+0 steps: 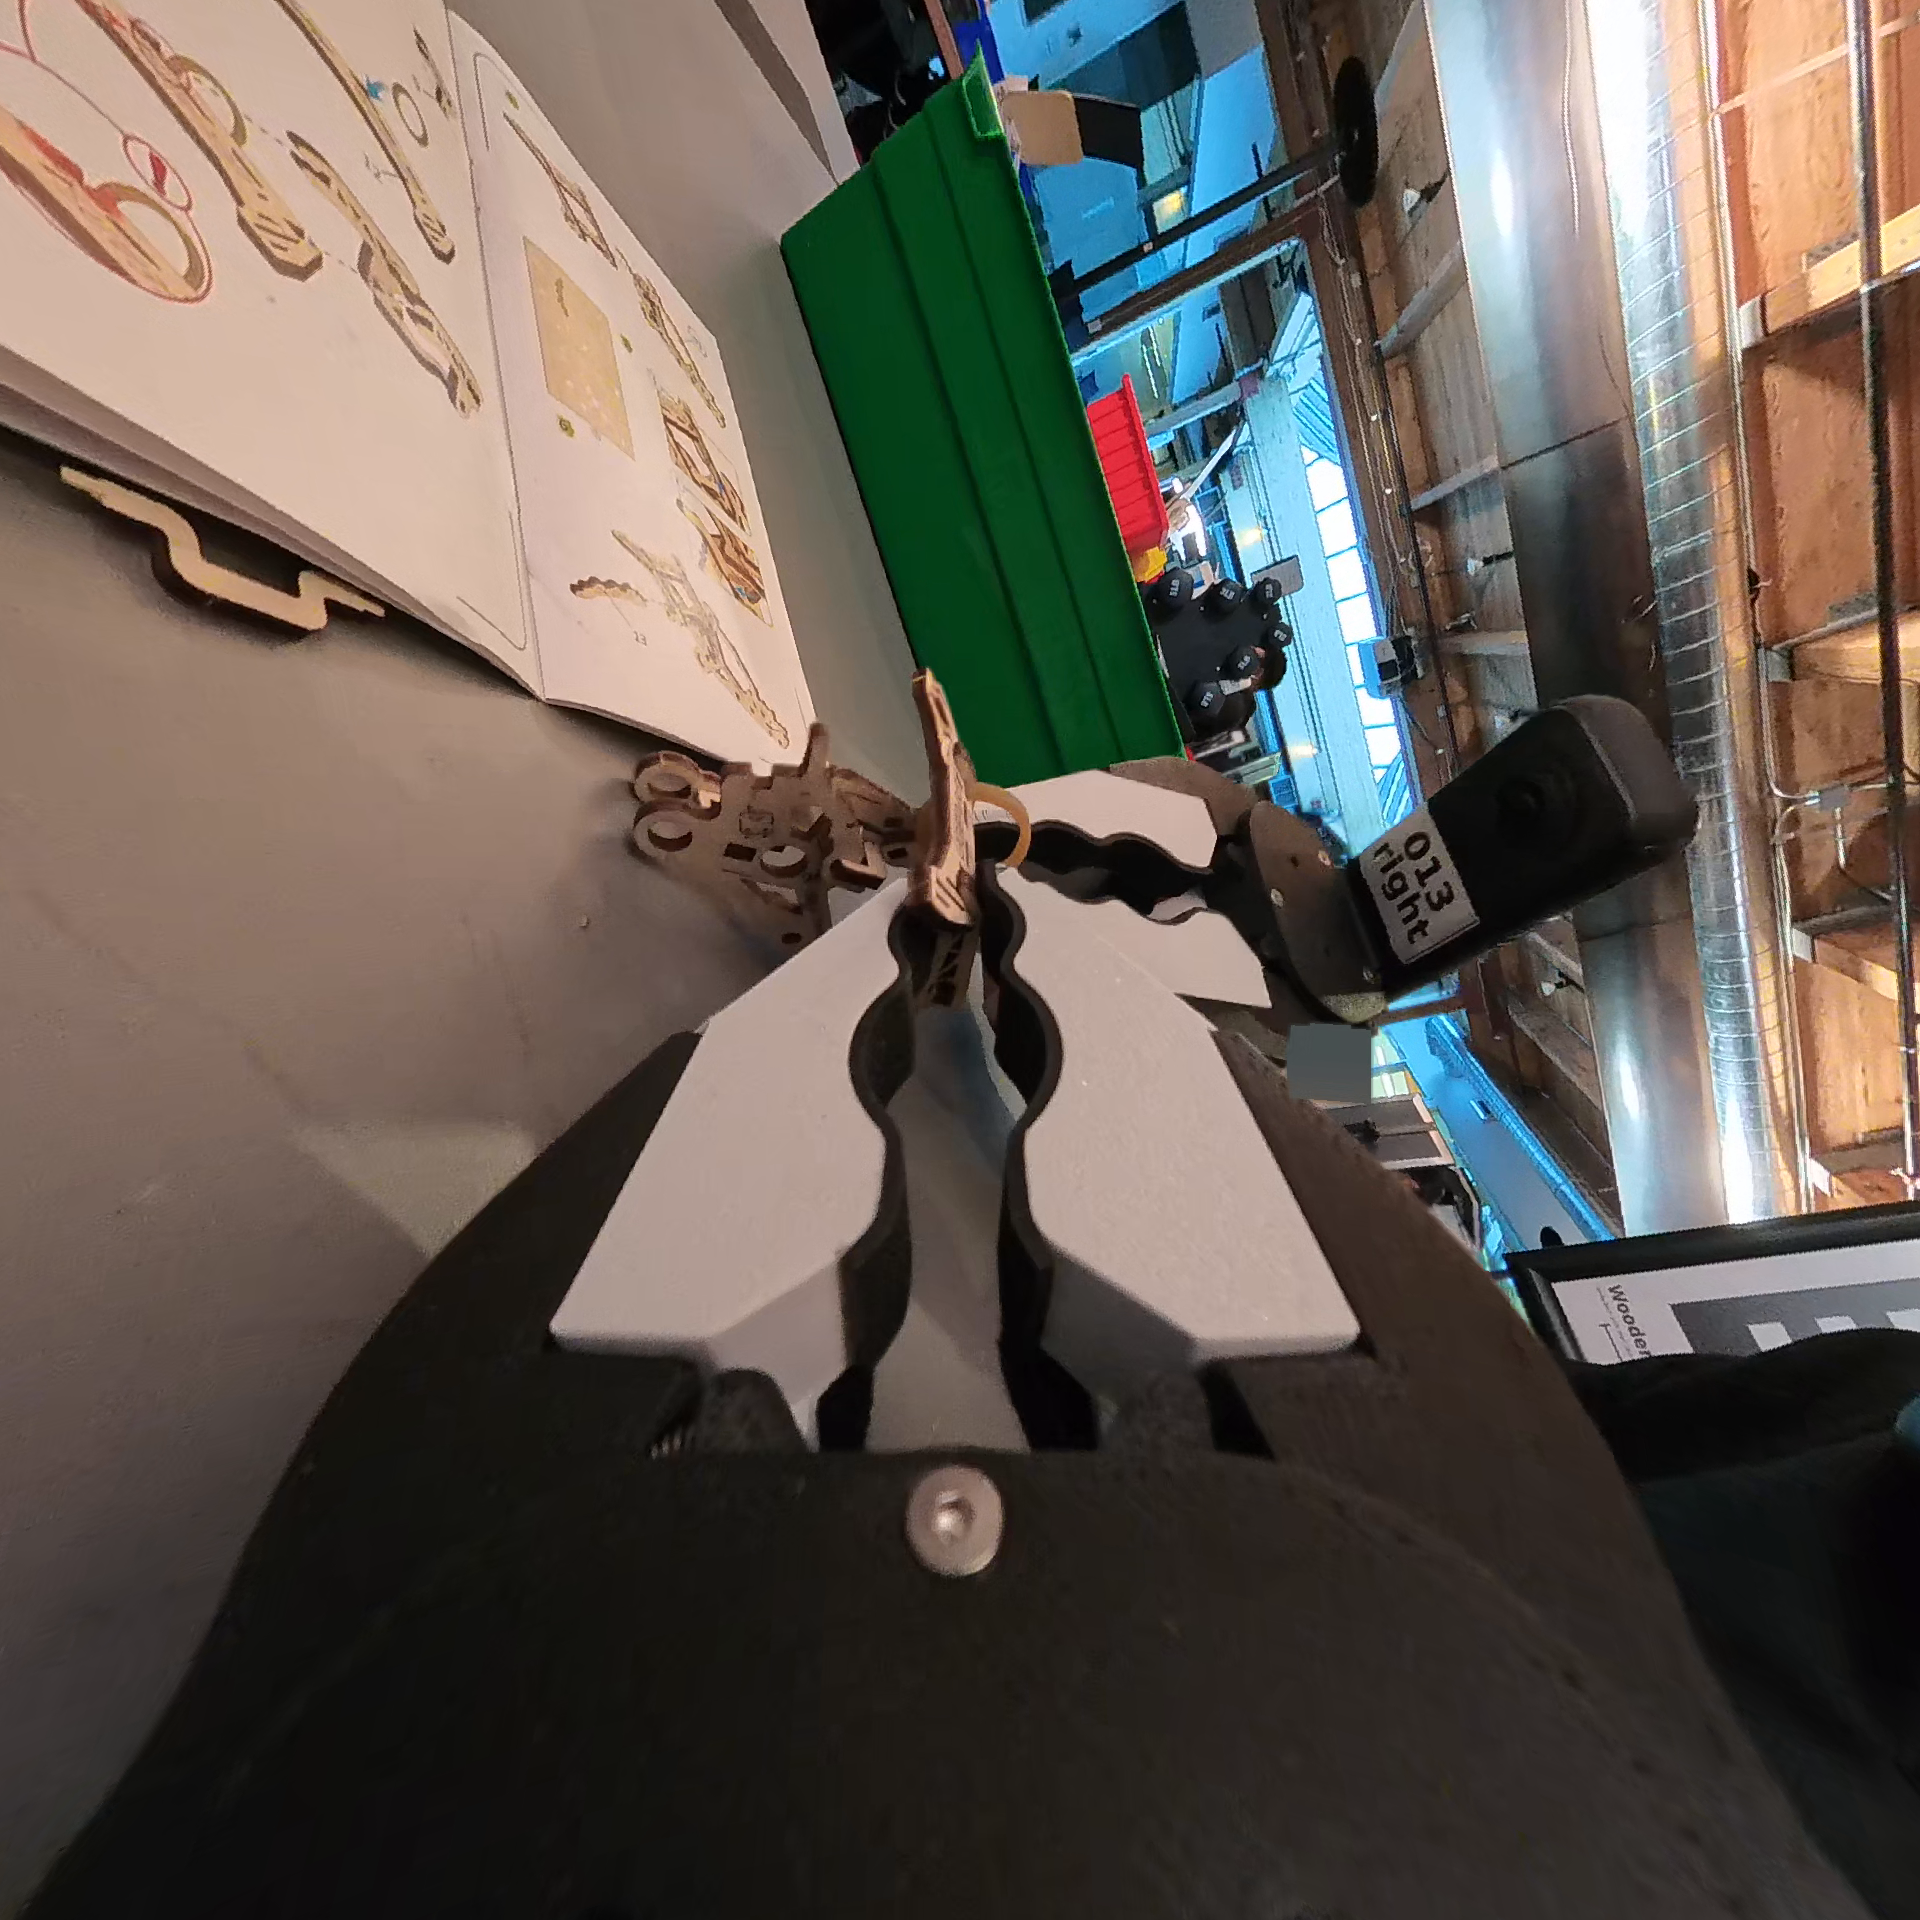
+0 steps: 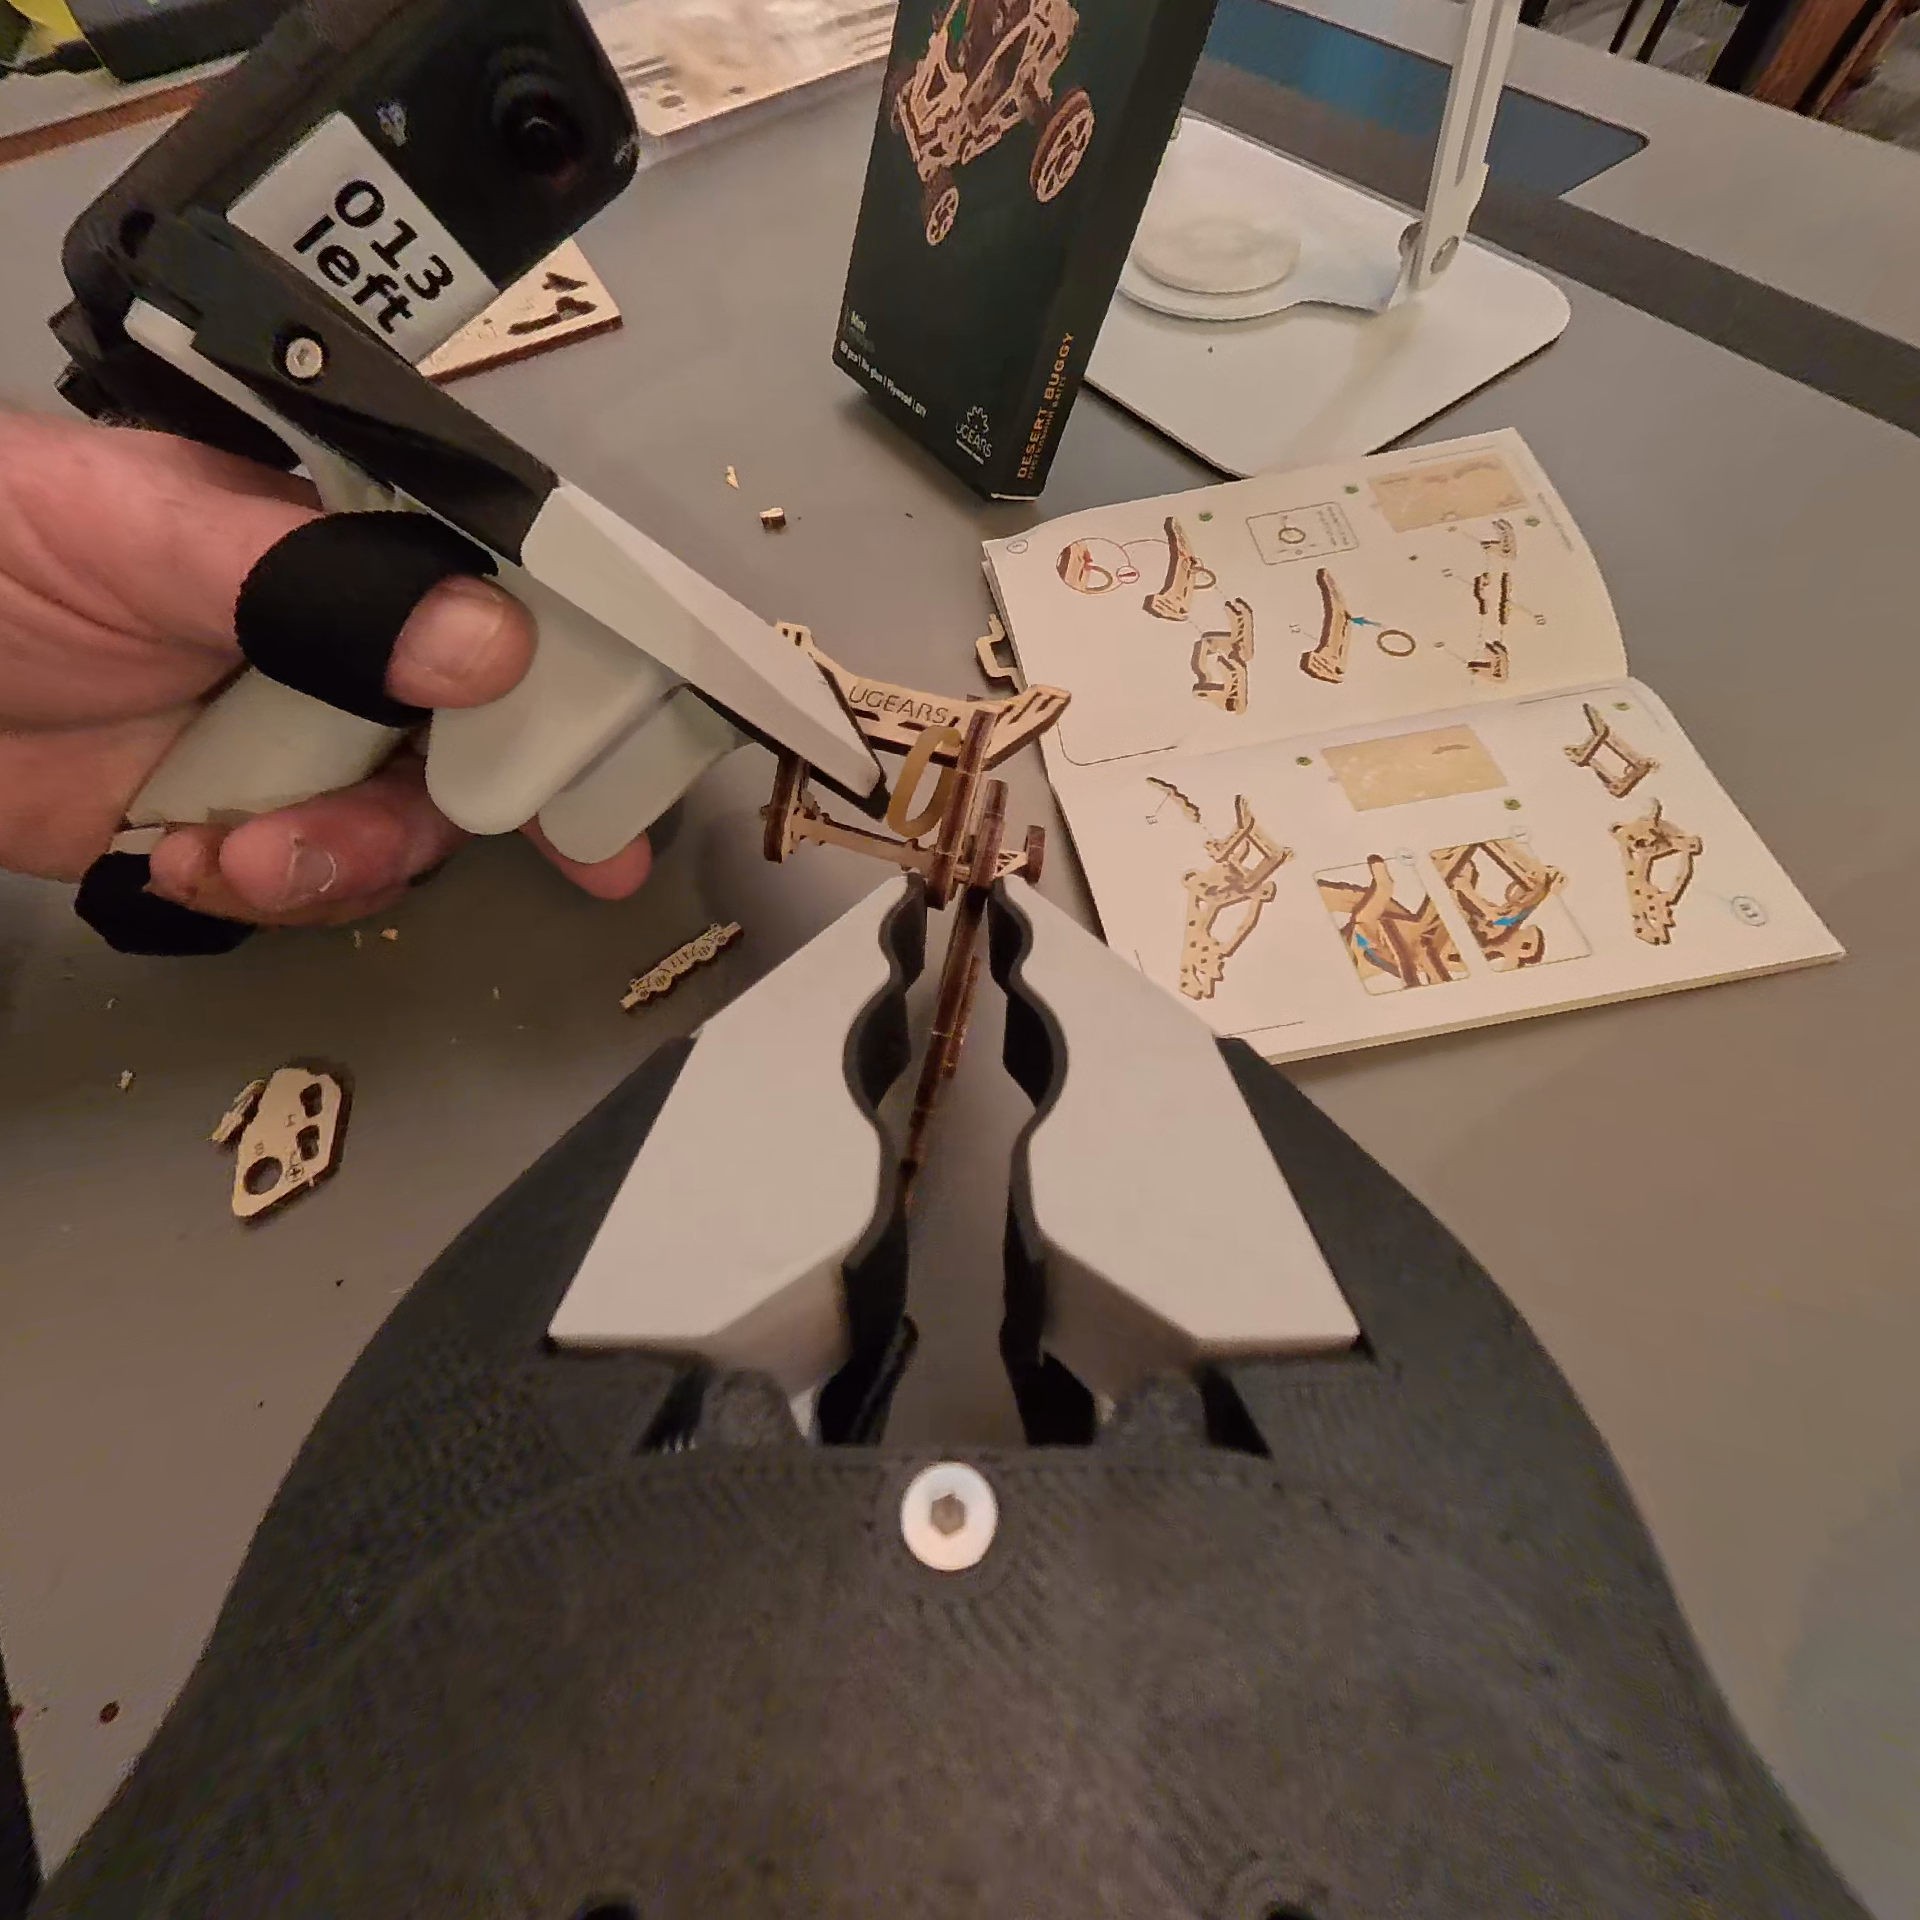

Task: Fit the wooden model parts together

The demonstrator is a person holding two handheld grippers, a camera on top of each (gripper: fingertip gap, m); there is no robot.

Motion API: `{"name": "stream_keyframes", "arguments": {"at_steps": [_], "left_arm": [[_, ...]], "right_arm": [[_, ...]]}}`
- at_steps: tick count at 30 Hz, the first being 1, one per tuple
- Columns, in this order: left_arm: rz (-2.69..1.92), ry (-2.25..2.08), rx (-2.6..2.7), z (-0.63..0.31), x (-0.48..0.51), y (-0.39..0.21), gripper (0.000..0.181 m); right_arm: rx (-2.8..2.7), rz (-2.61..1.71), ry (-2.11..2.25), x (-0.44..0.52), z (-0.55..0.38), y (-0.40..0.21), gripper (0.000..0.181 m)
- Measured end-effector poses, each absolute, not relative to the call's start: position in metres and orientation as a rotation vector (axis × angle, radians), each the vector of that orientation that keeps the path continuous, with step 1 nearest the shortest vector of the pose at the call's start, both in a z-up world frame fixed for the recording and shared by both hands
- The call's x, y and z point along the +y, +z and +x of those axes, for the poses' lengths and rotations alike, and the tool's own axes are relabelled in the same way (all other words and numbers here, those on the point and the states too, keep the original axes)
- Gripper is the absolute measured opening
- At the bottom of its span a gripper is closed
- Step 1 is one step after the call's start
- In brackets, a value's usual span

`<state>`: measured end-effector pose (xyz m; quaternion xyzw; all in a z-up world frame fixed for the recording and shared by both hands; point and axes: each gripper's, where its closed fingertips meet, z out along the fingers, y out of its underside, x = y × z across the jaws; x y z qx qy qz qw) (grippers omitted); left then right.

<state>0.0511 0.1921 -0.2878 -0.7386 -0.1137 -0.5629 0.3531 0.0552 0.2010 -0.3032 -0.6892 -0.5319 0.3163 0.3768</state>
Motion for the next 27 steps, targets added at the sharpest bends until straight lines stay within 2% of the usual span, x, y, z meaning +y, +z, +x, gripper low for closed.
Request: {"name": "stream_keyframes", "arguments": {"at_steps": [15, 19, 23, 27], "left_arm": [[-1.923, -1.456, -0.303, 0.0507, 0.1912, -0.2894, 0.006], [-1.934, -1.451, -0.290, 0.0508, 0.1920, -0.2892, 0.006], [-1.940, -1.442, -0.290, 0.0500, 0.1931, -0.2897, 0.006], [-1.949, -1.424, -0.277, 0.0503, 0.1945, -0.2896, 0.006]], "right_arm": [[-1.366, -1.744, 0.763, 0.2042, 0.0528, -0.3046, 0.005], [-1.362, -1.738, 0.730, 0.2068, 0.0523, -0.3033, 0.014], [-1.376, -1.714, 0.697, 0.2072, 0.0514, -0.3043, 0.005], [-1.345, -1.748, 0.744, 0.2085, 0.0508, -0.3049, 0.013]]}}
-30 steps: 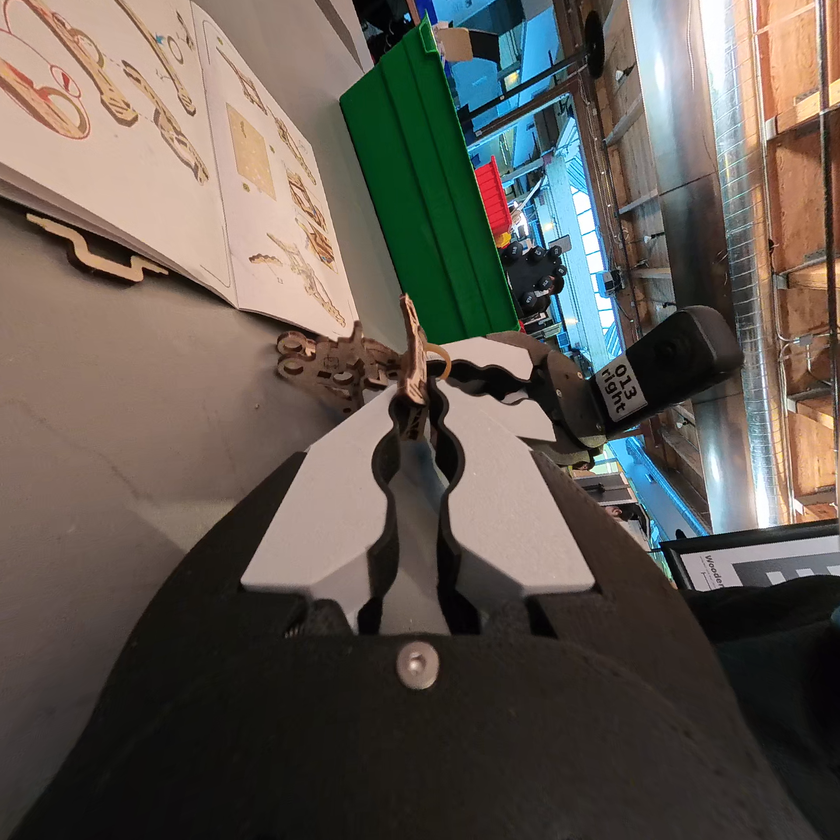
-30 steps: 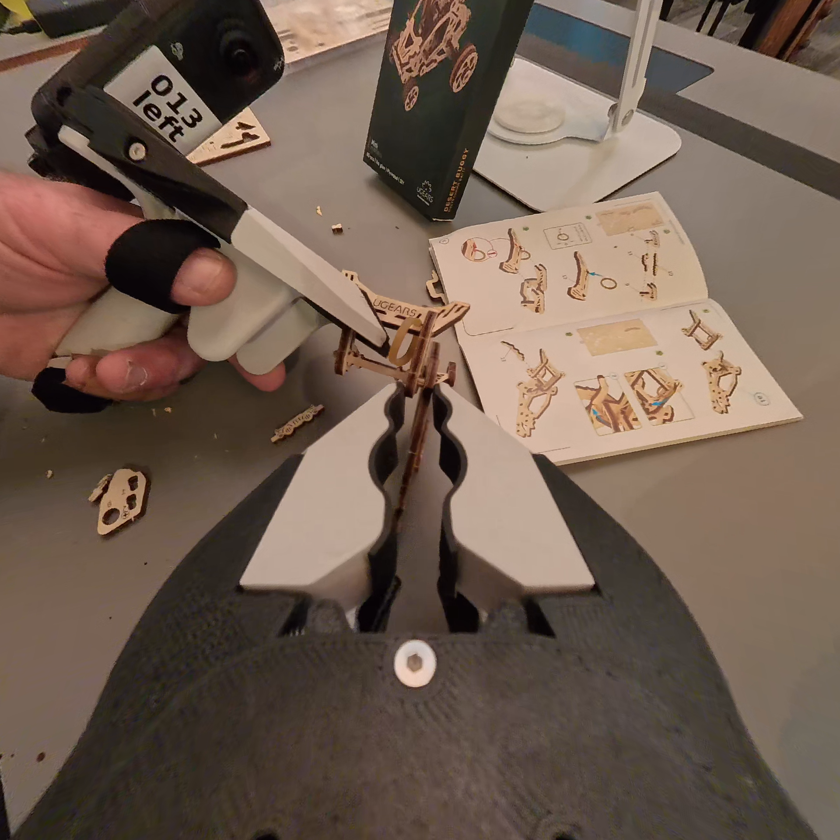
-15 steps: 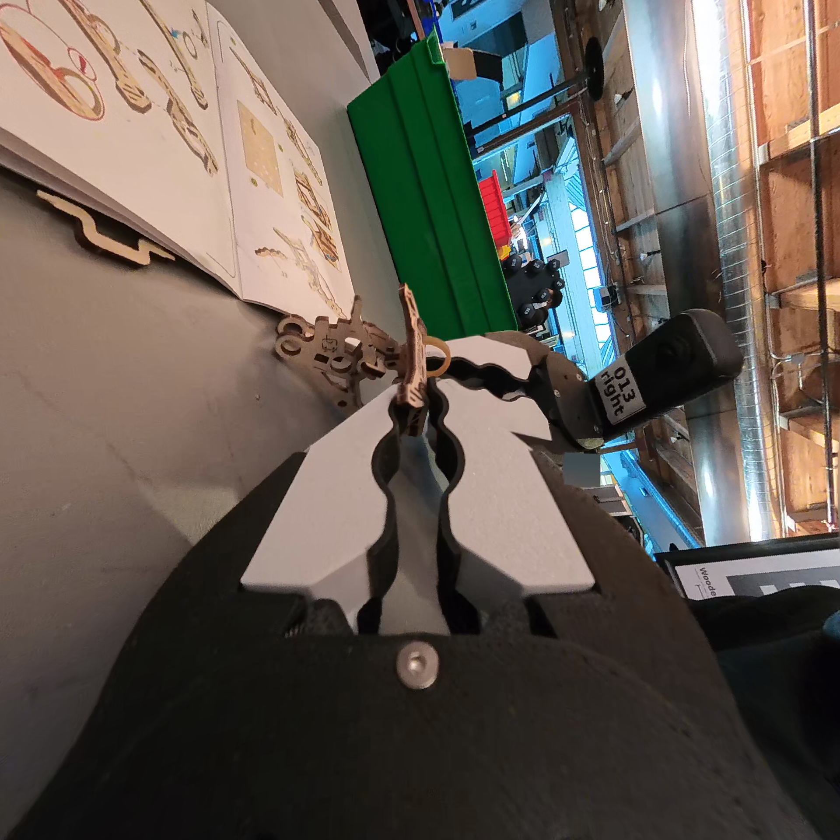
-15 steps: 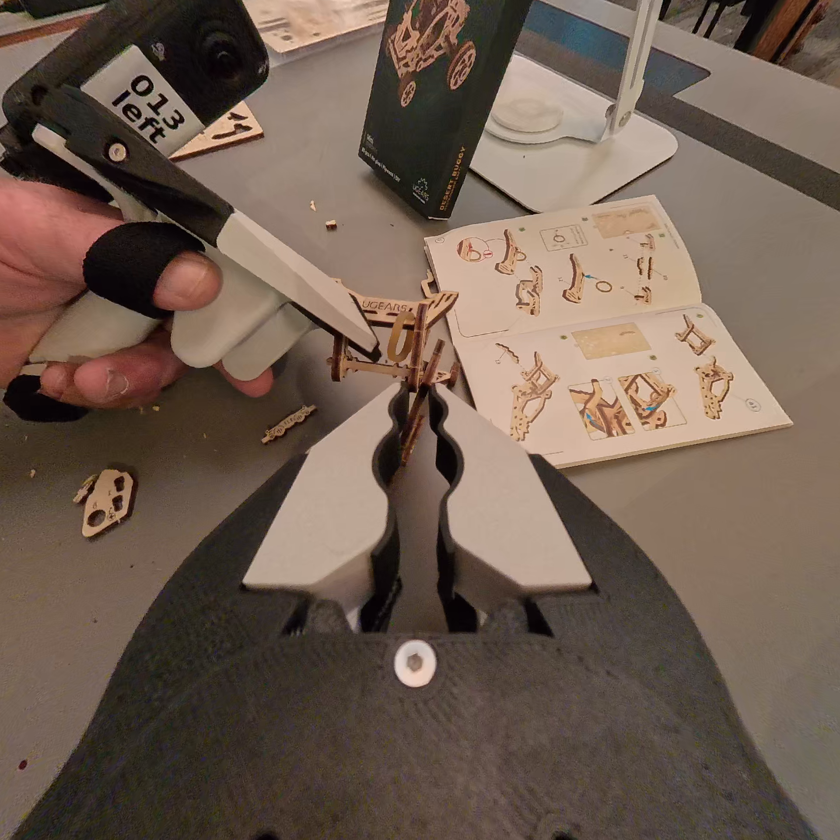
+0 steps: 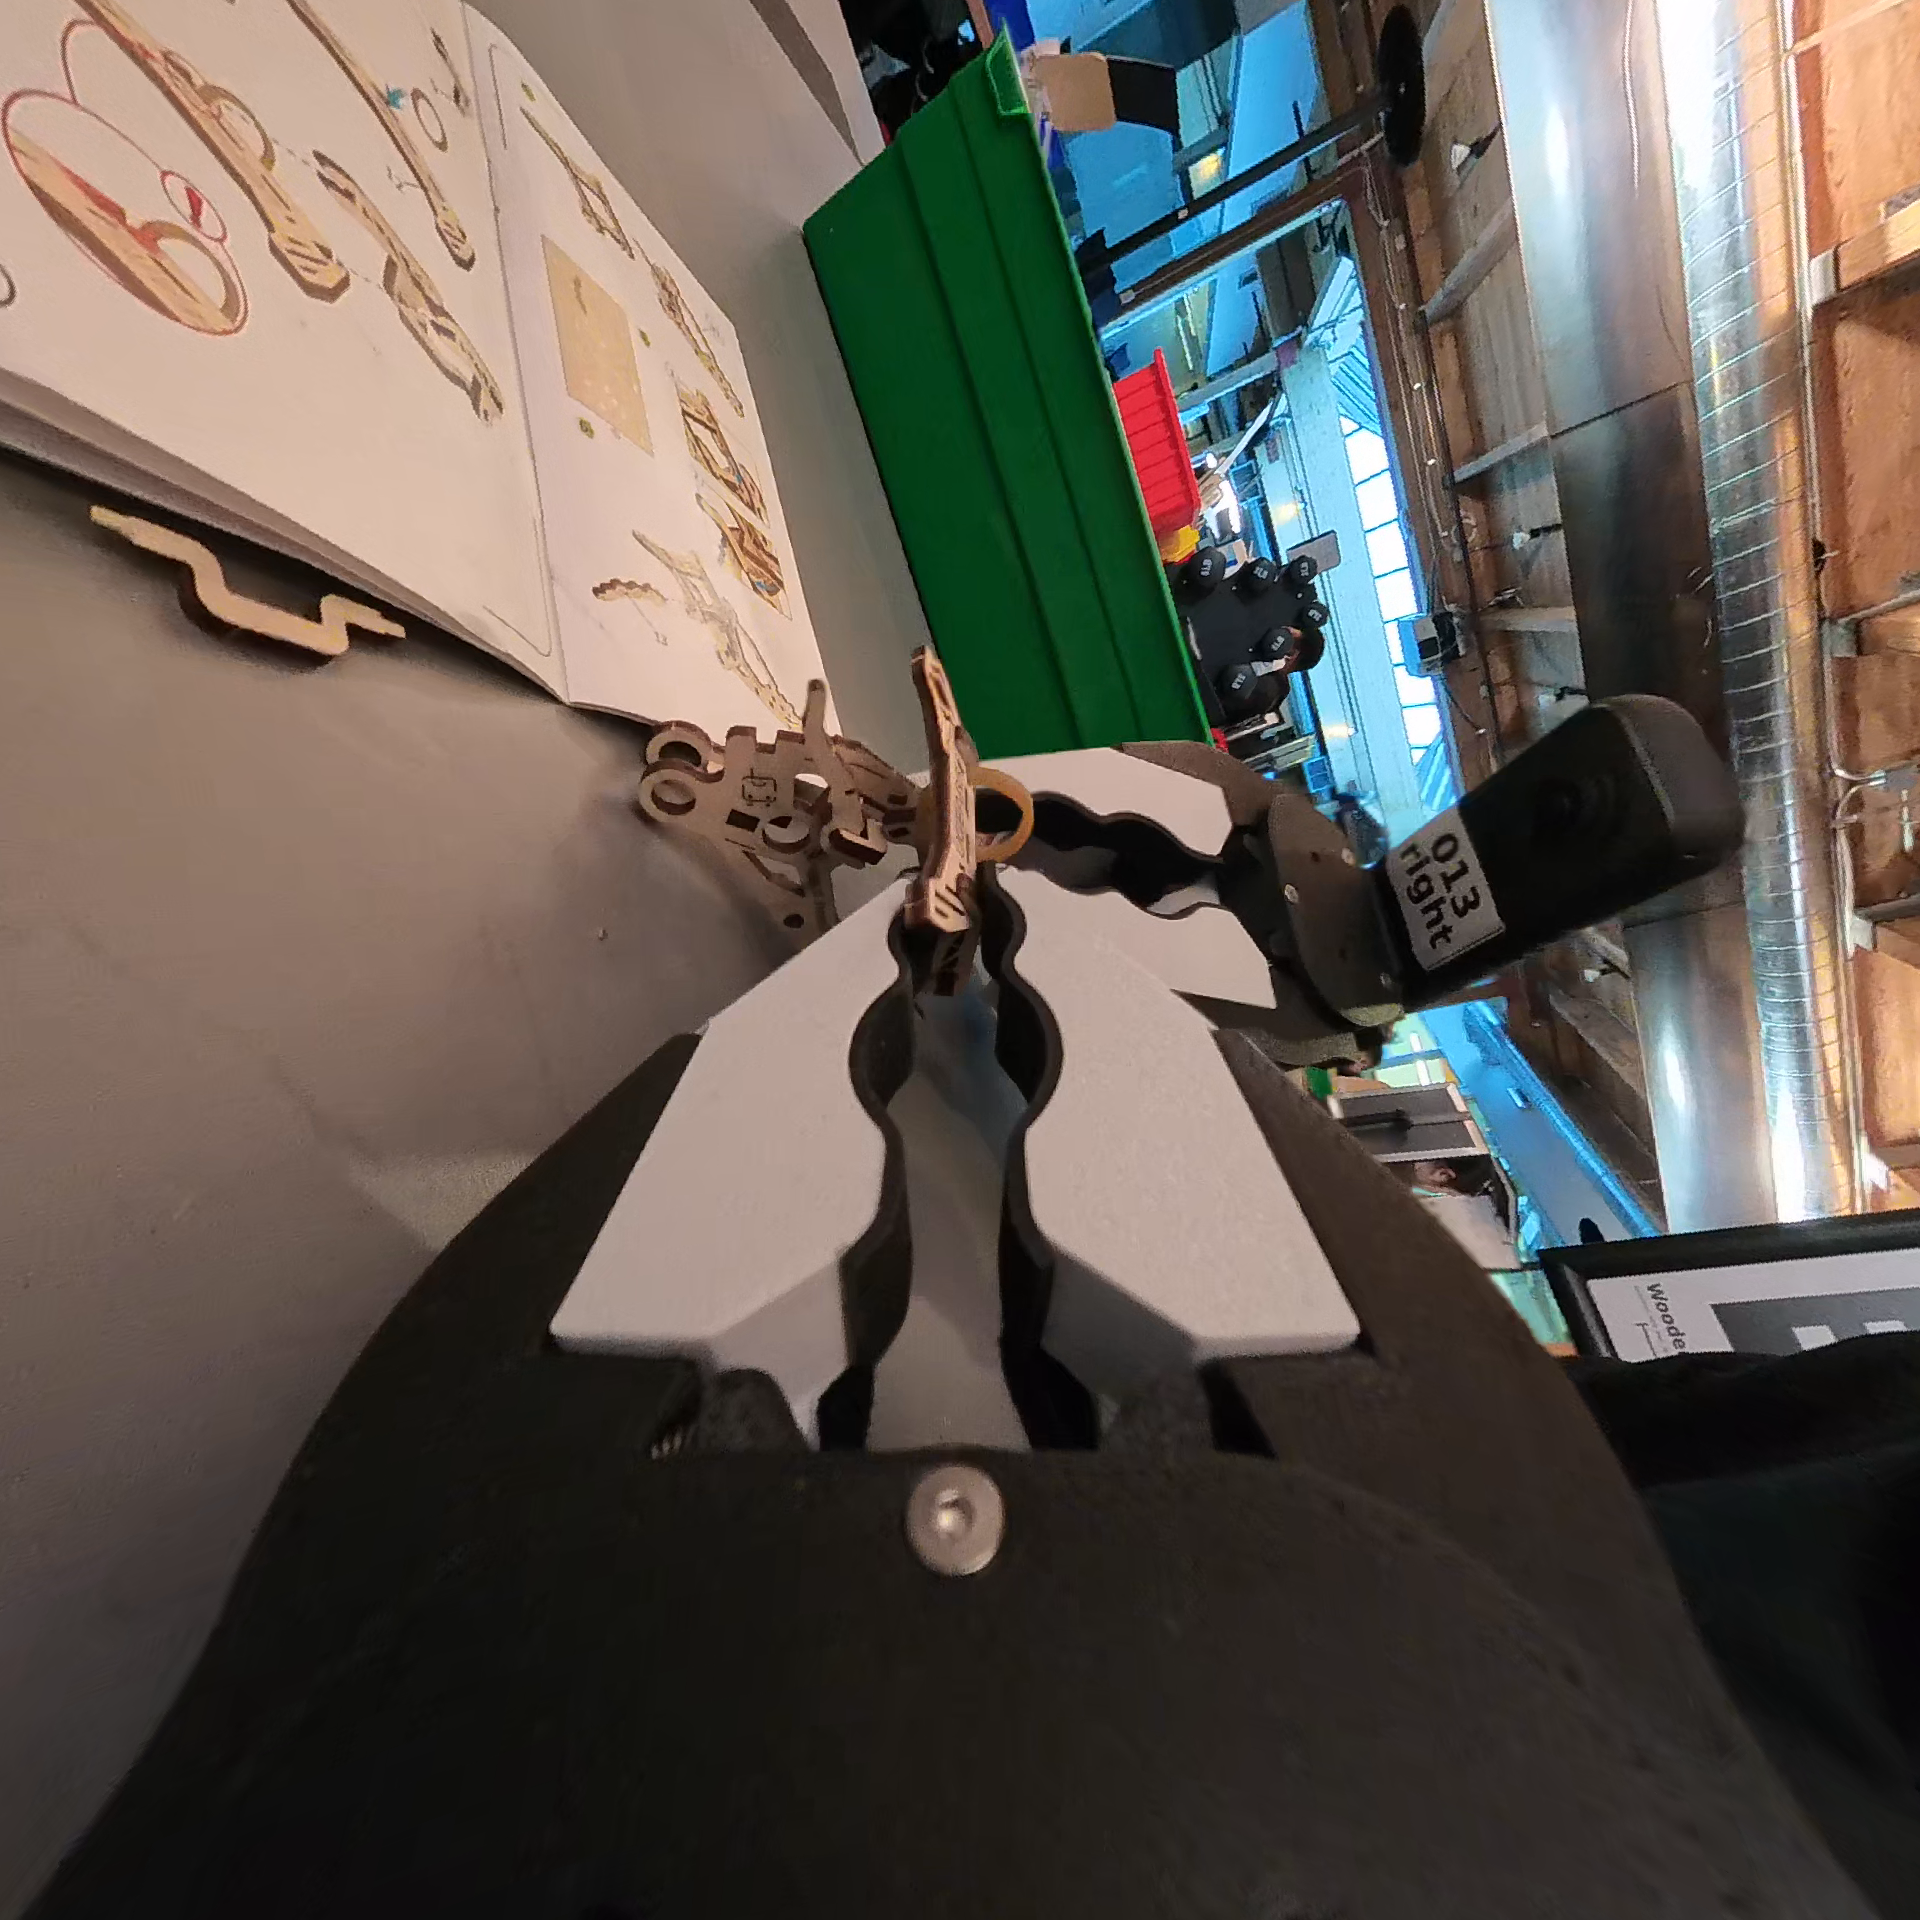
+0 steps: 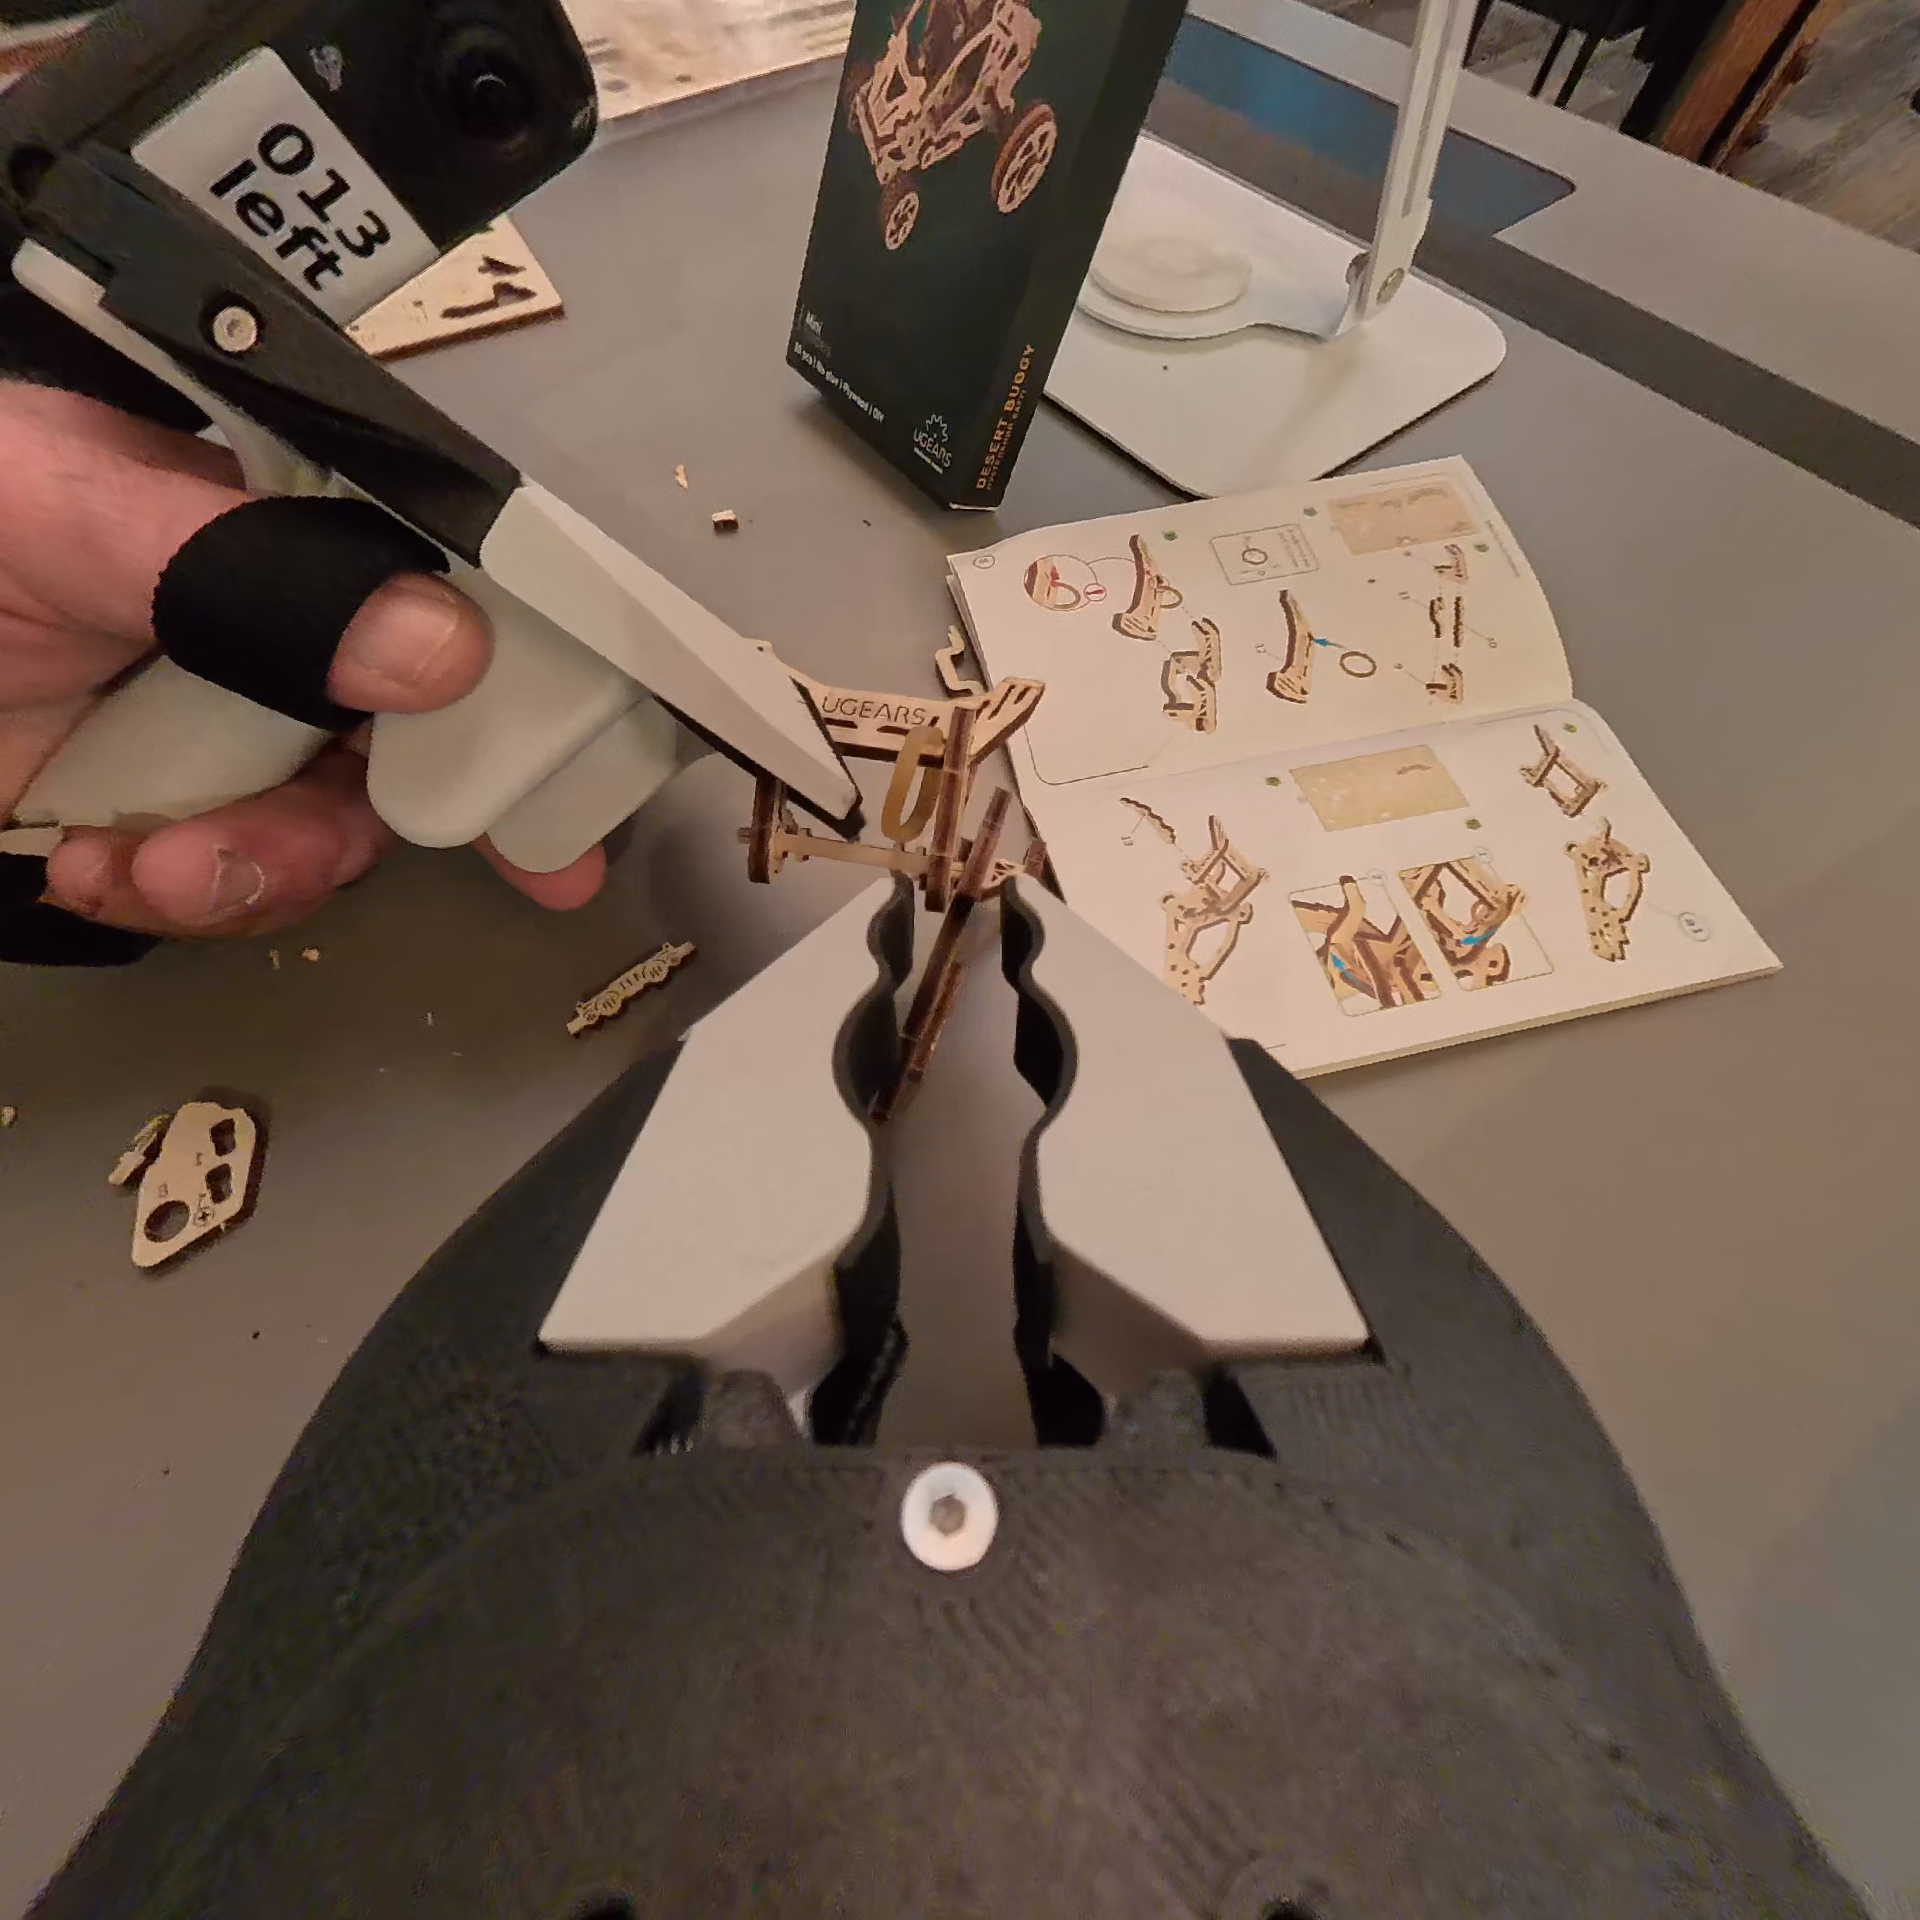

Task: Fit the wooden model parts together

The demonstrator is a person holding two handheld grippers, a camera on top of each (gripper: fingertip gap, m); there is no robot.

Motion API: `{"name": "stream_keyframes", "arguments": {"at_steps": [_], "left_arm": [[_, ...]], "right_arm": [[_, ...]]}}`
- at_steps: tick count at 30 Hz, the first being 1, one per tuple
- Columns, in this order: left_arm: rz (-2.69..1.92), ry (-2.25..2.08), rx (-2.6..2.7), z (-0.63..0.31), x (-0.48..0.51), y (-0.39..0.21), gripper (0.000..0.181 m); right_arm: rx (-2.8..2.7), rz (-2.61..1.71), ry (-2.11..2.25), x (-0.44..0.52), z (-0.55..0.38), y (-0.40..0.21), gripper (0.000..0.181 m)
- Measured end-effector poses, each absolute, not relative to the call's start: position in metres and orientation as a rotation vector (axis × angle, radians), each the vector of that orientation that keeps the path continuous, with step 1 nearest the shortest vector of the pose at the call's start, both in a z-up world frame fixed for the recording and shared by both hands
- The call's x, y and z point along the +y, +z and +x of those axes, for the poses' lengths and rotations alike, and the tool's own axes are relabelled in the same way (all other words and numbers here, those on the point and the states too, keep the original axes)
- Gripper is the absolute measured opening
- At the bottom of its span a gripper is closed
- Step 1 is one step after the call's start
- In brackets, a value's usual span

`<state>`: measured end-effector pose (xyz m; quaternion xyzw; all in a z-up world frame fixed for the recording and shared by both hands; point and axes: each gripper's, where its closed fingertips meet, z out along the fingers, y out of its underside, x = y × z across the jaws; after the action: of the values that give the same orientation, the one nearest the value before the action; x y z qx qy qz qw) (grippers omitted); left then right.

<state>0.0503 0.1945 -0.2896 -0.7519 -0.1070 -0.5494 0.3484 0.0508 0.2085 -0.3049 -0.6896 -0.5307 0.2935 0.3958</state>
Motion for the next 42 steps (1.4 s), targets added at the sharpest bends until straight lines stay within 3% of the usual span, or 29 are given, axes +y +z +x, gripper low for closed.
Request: {"name": "stream_keyframes", "arguments": {"at_steps": [10, 13, 17, 21, 28, 42], "left_arm": [[-2.011, -1.360, -0.213, 0.051, 0.197, -0.293, 0.006], [-2.007, -1.347, -0.214, 0.050, 0.198, -0.292, 0.006], [-2.010, -1.346, -0.212, 0.052, 0.199, -0.292, 0.006], [-2.008, -1.337, -0.217, 0.053, 0.200, -0.292, 0.006], [-1.992, -1.330, -0.235, 0.053, 0.201, -0.292, 0.006], [-1.937, -1.286, -0.274, 0.052, 0.204, -0.291, 0.006]], "right_arm": [[-1.341, -1.726, 0.764, 0.208, 0.052, -0.305, 0.019], [-1.355, -1.714, 0.776, 0.205, 0.050, -0.305, 0.029], [-1.430, -1.667, 0.761, 0.195, 0.046, -0.309, 0.062], [-1.427, -1.665, 0.748, 0.194, 0.042, -0.309, 0.066], [-1.337, -1.697, 0.764, 0.202, 0.041, -0.304, 0.044], [-1.319, -1.724, 0.795, 0.205, 0.041, -0.304, 0.044]]}}
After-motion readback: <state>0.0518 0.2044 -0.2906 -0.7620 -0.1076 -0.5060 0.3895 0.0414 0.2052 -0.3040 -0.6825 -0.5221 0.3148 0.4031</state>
